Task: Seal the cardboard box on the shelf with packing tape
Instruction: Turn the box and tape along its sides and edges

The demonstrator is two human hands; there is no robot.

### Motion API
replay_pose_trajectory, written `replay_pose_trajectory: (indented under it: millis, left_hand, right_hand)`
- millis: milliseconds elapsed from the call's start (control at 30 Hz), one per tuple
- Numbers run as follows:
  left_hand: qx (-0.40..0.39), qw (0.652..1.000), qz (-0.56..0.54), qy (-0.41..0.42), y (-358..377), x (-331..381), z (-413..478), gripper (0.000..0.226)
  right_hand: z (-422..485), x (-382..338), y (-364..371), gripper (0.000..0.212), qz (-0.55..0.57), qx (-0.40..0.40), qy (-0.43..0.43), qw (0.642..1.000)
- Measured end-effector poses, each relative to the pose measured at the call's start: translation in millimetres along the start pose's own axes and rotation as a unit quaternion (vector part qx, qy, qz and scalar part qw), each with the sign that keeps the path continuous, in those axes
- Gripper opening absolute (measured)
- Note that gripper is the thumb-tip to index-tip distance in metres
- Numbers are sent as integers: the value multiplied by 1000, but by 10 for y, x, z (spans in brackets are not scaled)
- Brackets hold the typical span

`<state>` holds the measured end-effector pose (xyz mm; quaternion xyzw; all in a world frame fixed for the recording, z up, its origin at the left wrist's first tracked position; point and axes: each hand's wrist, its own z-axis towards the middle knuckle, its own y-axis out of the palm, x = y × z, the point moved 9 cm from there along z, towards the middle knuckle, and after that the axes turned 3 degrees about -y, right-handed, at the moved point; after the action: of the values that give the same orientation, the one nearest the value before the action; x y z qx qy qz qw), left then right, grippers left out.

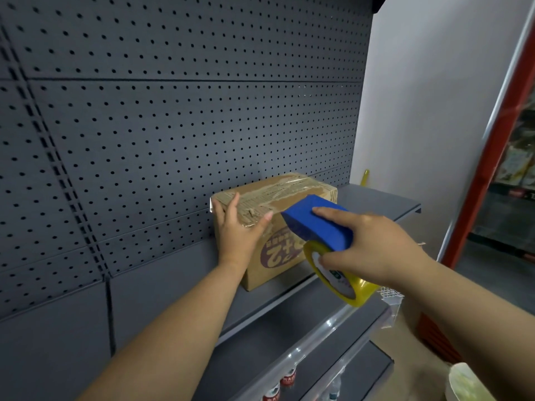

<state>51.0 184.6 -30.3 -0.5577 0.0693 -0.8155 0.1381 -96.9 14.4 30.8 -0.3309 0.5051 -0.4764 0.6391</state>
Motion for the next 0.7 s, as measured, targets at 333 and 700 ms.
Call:
replay_pose_trajectory:
  millis: [333, 700]
  left_hand:
    - [-13, 998, 38, -43, 69, -43, 59, 80]
    - [28, 972, -161, -167, -182, -210, 364, 77]
  right_hand:
    - [120, 221, -245, 74, 46, 58, -16, 997]
    - [656, 98, -560, 77, 80, 95, -76, 989]
